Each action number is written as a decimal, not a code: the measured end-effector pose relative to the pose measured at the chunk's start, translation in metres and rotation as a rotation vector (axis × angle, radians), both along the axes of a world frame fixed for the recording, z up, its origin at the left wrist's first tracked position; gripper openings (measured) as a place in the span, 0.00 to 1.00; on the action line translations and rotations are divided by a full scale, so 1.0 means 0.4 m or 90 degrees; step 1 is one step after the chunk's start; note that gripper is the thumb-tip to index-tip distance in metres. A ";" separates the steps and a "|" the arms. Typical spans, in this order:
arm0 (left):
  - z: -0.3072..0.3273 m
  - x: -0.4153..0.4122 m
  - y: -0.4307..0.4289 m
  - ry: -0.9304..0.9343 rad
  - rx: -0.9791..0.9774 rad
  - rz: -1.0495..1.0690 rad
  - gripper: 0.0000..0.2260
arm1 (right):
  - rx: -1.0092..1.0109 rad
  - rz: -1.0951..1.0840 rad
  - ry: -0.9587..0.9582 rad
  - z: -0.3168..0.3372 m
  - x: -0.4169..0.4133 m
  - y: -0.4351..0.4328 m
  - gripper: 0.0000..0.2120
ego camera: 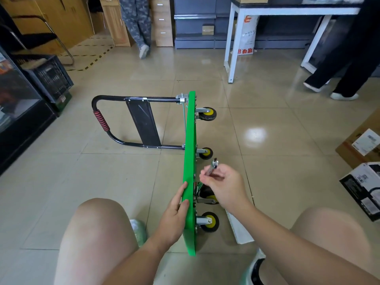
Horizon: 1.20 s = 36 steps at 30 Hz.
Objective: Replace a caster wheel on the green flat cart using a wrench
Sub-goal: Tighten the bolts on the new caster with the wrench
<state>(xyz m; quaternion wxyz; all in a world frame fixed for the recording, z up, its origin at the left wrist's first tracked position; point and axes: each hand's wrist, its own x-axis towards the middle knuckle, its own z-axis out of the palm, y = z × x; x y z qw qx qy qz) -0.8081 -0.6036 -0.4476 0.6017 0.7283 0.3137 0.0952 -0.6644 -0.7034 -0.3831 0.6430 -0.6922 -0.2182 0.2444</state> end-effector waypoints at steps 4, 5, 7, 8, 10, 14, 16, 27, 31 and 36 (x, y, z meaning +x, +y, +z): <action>-0.016 -0.001 0.002 -0.015 -0.005 0.002 0.21 | 0.024 -0.012 0.013 -0.024 -0.062 -0.054 0.09; -0.021 -0.001 0.003 -0.019 -0.004 0.002 0.21 | 0.030 -0.021 0.015 -0.033 -0.075 -0.061 0.09; -0.031 0.000 0.005 -0.029 0.002 0.009 0.22 | 0.043 -0.040 -0.011 -0.050 -0.092 -0.072 0.10; -0.035 0.001 0.006 -0.032 0.006 0.015 0.22 | 0.050 -0.046 -0.029 -0.058 -0.098 -0.076 0.10; -0.037 0.001 0.007 -0.031 0.007 0.015 0.23 | 0.063 -0.047 -0.049 -0.075 -0.107 -0.081 0.11; -0.029 -0.001 0.005 -0.033 -0.005 0.007 0.22 | 0.089 -0.025 -0.092 -0.101 -0.125 -0.079 0.14; -0.025 -0.001 0.004 -0.036 -0.011 0.008 0.22 | 0.095 -0.006 -0.101 -0.108 -0.130 -0.074 0.21; -0.029 0.002 0.005 -0.040 -0.016 0.011 0.21 | -0.042 0.039 -0.109 -0.082 -0.093 -0.031 0.14; -0.034 -0.001 0.005 -0.042 -0.019 0.012 0.21 | -0.073 0.056 -0.057 -0.051 -0.043 0.008 0.10; -0.037 -0.002 0.007 -0.035 -0.018 0.009 0.22 | -0.106 0.038 -0.044 -0.052 0.019 0.039 0.11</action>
